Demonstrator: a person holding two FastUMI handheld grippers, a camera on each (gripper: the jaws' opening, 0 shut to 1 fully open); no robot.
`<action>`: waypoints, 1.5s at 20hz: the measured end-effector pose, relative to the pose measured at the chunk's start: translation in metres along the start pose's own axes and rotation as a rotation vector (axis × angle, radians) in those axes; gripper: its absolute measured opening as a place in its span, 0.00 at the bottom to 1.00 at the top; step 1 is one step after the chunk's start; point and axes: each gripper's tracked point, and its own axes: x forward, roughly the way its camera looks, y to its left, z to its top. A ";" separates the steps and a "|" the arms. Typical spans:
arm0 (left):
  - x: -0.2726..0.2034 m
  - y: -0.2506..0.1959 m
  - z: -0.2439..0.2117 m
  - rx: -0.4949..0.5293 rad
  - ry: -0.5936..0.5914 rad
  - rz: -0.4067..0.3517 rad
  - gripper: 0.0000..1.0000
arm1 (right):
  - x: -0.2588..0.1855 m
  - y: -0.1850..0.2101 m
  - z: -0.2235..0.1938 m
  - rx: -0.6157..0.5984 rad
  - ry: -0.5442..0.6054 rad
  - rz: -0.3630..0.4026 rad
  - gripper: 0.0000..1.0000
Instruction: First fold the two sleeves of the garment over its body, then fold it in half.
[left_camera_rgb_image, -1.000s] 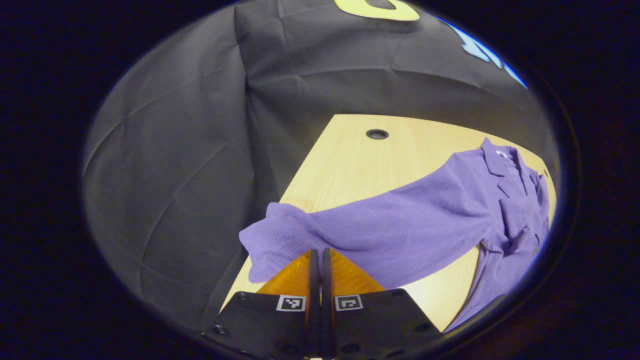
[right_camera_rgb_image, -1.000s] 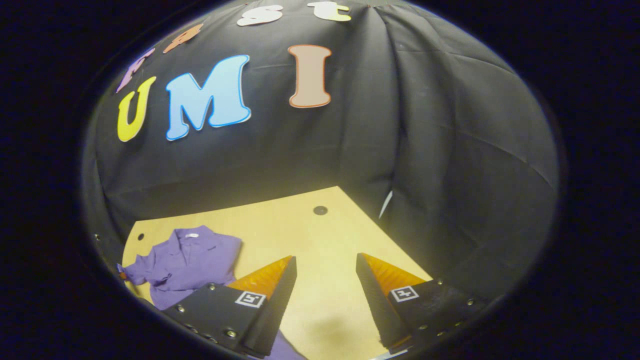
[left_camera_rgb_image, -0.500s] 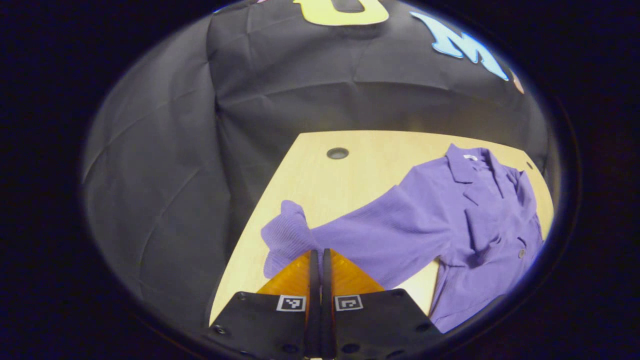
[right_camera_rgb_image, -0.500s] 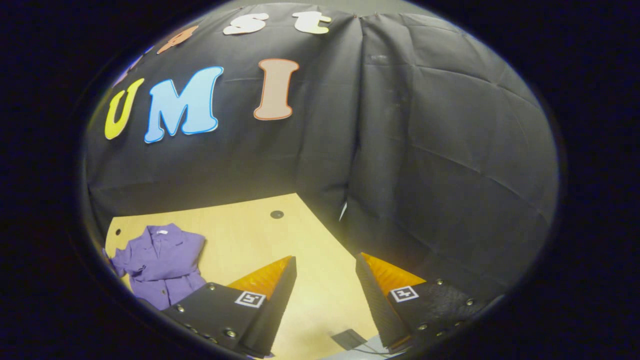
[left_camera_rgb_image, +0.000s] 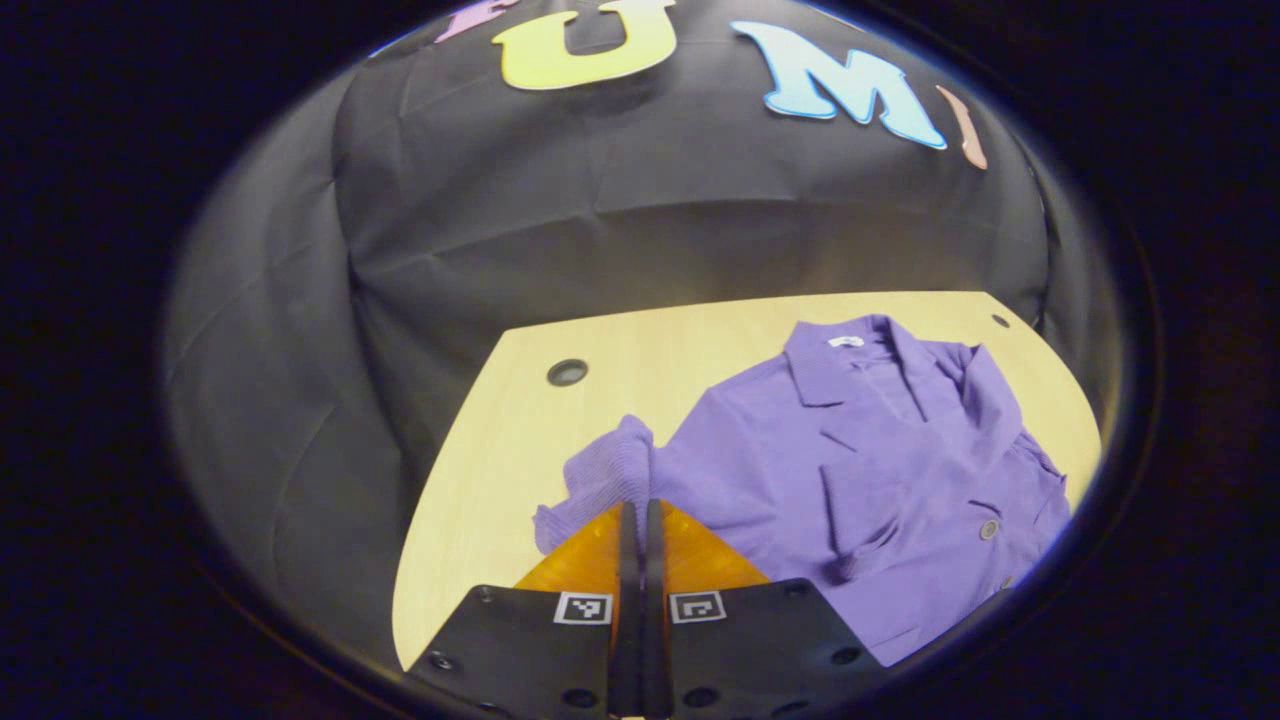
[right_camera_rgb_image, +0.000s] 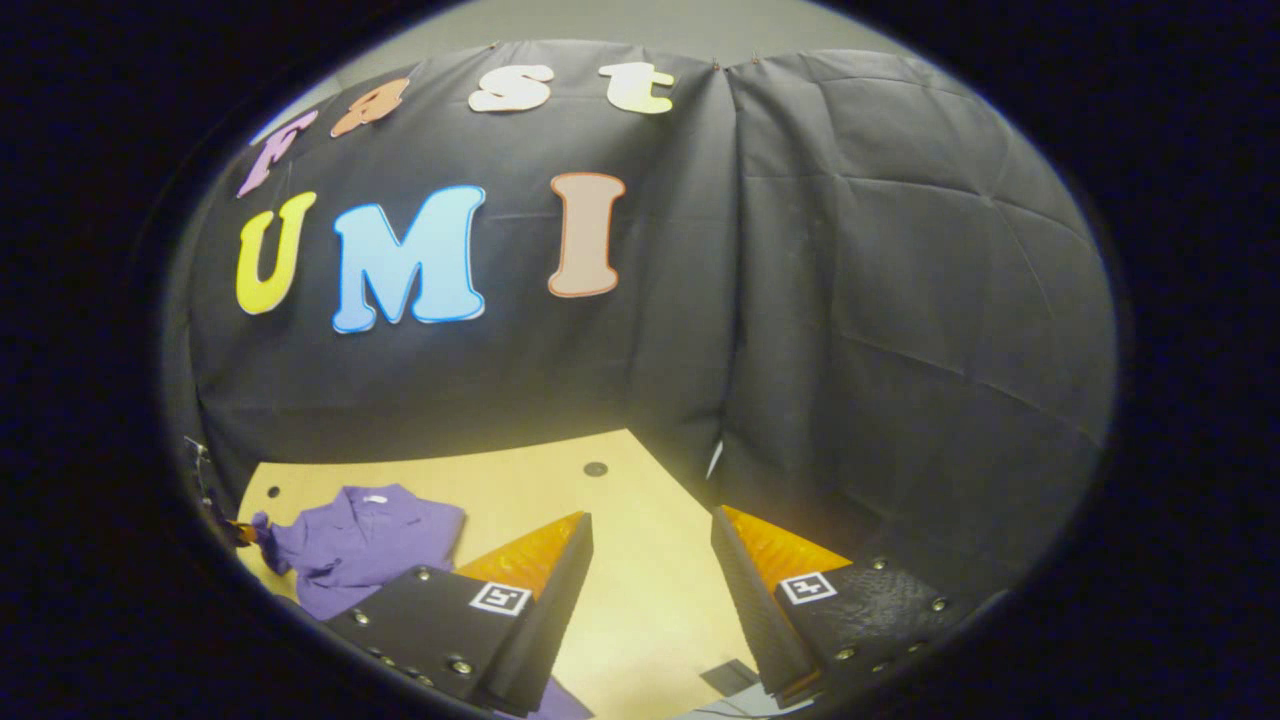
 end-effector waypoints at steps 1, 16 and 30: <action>0.001 -0.011 0.009 0.005 -0.021 -0.018 0.07 | -0.003 0.007 0.004 0.007 -0.010 0.015 0.75; -0.003 -0.195 0.136 0.013 -0.164 -0.299 0.07 | -0.025 0.097 0.002 0.021 -0.023 0.210 0.75; -0.004 -0.374 0.133 0.082 -0.092 -0.511 0.07 | -0.039 0.091 -0.018 0.079 0.014 0.203 0.75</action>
